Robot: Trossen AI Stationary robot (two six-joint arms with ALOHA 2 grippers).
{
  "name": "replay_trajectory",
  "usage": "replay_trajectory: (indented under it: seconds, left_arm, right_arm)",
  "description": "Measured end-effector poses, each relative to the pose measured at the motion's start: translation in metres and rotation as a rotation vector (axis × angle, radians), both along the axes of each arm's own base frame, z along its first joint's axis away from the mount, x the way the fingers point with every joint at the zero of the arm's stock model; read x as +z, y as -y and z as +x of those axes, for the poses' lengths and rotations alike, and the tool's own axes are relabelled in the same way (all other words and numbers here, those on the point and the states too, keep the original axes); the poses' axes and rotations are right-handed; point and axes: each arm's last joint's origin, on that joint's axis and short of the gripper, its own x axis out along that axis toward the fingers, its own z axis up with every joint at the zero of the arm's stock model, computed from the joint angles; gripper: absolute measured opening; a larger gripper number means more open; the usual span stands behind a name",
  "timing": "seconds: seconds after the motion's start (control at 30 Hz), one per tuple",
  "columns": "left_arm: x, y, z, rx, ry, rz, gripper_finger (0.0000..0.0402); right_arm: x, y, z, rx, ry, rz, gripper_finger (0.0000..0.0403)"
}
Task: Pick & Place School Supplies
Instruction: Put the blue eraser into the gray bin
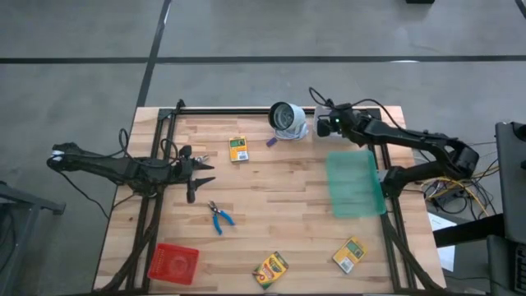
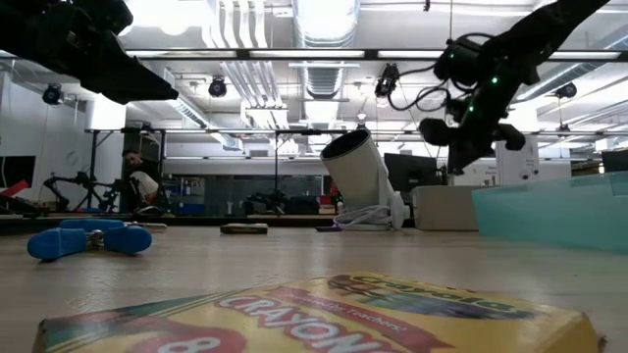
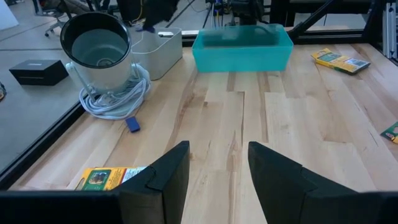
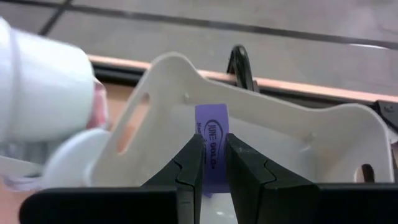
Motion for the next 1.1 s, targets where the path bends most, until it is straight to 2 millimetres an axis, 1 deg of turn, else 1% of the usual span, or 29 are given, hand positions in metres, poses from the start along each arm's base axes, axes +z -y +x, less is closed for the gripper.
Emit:
replay_trajectory:
  seconds: [0.2, 0.47, 0.6, 0.97, 1.1]
  left_arm:
    - [0.0, 0.0, 0.0, 0.0, 0.0, -0.001, 0.017]
    - [0.0, 0.0, 0.0, 0.0, 0.0, -0.002, 0.017]
    - [0.0, 0.0, 0.0, 0.0, 0.0, -0.002, 0.017]
    - [0.0, 0.0, 0.0, 0.0, 0.0, -0.002, 0.017]
    - [0.0, 0.0, 0.0, 0.001, 0.0, -0.002, 0.017]
  right_arm:
    - [-0.022, 0.01, 0.004, -0.022, -0.077, 0.056, 0.005]
    - [-0.047, 0.026, 0.0, -0.091, -0.151, 0.12, 0.005]
    - [-0.051, 0.029, 0.001, -0.096, -0.163, 0.131, 0.005]
    - [-0.048, 0.026, -0.001, -0.101, -0.138, 0.14, 0.005]
    - [-0.048, 0.026, -0.001, -0.09, -0.148, 0.141, 0.0061]
